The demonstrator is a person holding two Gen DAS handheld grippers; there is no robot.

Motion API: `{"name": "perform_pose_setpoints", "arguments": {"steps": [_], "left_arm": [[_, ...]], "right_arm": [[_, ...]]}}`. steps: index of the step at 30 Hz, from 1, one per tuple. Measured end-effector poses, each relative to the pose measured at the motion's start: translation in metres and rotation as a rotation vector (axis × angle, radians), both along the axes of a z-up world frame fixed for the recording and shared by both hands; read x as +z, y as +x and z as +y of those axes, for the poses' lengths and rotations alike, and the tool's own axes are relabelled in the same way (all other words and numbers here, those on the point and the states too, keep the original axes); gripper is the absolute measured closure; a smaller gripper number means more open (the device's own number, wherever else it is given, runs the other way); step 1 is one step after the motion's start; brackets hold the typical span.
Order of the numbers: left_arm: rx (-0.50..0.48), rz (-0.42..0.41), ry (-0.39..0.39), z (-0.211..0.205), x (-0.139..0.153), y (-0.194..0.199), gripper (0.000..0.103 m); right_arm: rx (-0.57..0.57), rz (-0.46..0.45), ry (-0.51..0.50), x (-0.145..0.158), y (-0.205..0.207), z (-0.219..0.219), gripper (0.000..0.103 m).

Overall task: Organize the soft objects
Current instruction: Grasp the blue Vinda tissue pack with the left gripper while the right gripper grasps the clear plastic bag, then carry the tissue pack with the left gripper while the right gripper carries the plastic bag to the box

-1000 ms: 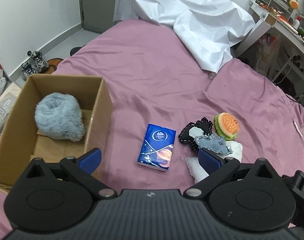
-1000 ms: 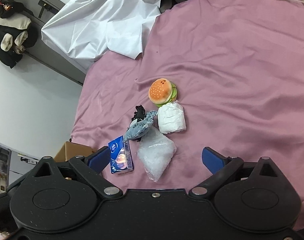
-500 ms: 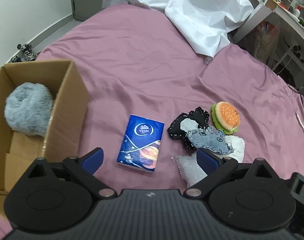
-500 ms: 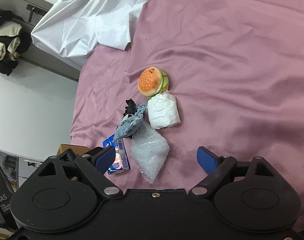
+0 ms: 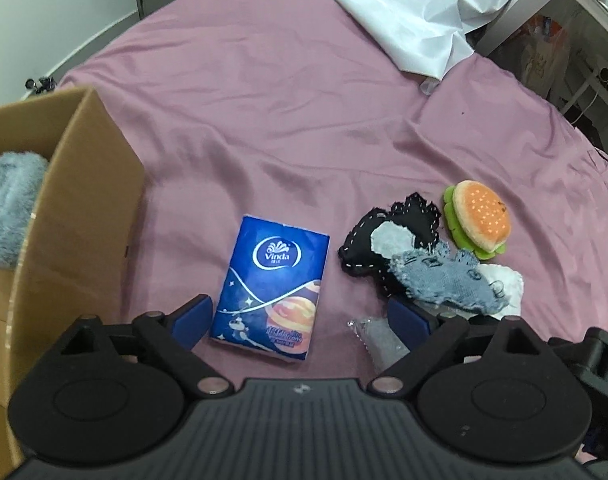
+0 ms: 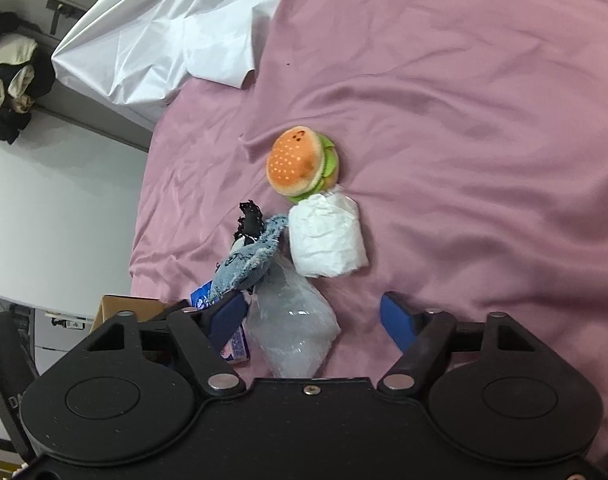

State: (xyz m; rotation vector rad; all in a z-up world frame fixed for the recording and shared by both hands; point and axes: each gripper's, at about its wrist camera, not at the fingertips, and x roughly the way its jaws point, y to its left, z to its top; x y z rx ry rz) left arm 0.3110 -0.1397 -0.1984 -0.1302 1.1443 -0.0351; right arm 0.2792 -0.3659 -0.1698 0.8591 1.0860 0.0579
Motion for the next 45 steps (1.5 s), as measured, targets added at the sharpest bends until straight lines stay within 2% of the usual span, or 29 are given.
{"name": "perform_pose_setpoints", "arguments": {"steps": [5,6,7,9,11,22,34,45], "left_arm": [[0.019,0.007,0.003,0.001,-0.009,0.005,0.017],[0.028,0.012,0.006,0.001,-0.01,0.005,0.023],[0.037,0.01,0.01,0.002,-0.011,0.005,0.026],[0.043,-0.004,0.012,0.002,-0.009,0.004,0.045],[0.053,-0.007,-0.01,0.004,-0.005,0.002,0.052],[0.09,-0.066,-0.039,0.012,0.02,-0.023,0.053],[0.077,-0.091,-0.043,0.013,0.049,-0.053,0.053],[0.091,-0.159,-0.041,0.024,0.083,-0.08,0.053]], "right_arm": [[0.018,0.007,0.014,-0.006,0.006,0.001,0.062],[0.021,0.005,0.022,-0.006,0.007,0.001,0.067],[0.022,0.006,0.022,-0.006,0.007,0.001,0.068],[0.024,0.002,0.018,-0.006,0.006,0.0,0.07],[0.027,-0.001,0.012,-0.005,0.005,0.0,0.072],[0.017,-0.012,0.009,0.009,-0.01,-0.005,0.077],[-0.008,-0.119,0.017,0.04,-0.036,-0.015,0.08],[-0.011,-0.204,0.023,0.063,-0.06,-0.012,0.08]]}}
